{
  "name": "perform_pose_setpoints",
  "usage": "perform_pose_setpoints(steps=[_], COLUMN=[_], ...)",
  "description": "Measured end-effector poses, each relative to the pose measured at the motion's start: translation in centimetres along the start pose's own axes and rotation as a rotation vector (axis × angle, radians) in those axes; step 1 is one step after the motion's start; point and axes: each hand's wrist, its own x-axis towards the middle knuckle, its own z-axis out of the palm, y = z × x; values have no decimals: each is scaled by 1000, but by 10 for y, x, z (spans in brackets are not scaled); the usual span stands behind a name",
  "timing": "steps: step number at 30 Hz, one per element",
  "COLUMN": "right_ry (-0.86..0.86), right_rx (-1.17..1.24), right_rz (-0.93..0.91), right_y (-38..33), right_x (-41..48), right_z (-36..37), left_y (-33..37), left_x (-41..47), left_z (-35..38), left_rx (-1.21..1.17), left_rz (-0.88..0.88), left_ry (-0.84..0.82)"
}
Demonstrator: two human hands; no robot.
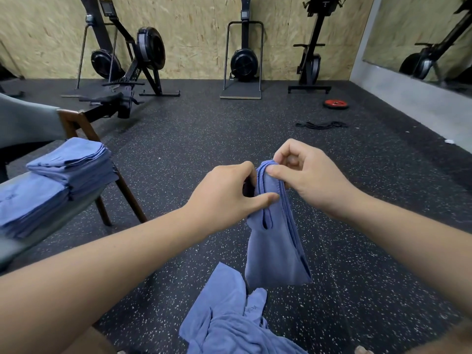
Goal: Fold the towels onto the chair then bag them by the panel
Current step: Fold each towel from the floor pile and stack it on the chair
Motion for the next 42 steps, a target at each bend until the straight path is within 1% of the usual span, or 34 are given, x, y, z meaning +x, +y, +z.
perform_pose_setpoints(steps=[3, 7, 12, 15, 17, 26, 29, 32, 36, 39, 42], right_ry=[-7, 27, 24, 9, 21, 99, 97, 6, -215, -361, -388], right_rx=[-43, -82, -107, -124, -131, -168, -171, -246, -279, -367, -370], right_rz=[-24, -15, 5, 9, 10, 63, 90, 143, 186, 152, 90], right_y=[-2, -1, 4, 8, 9, 14, 13, 9, 7, 5, 5], right_x=[-1, 1, 1, 1, 3, 8, 7, 3, -2, -9, -13], right_z=[-1, -8, -14, -15, -16, -23, -24, -21, -10, 2, 18], left_y=[-2, -9, -33, -43, -47, -56, -55, -54, -48, -40, -33], left_x=[1, 4, 12, 14, 15, 17, 16, 13, 11, 10, 9], left_z=[-1, -10, -23, -29, -34, -47, -47, -46, -39, -31, -24], left_rx=[49, -1, 61, 101, 83, -166, -201, -210, -165, -151, -168], left_rz=[-9, -15, 28, 32, 10, -78, -44, -3, 47, 87, 132], left_ry=[-15, -117, -180, -175, -172, -69, -60, -66, -118, -191, -229])
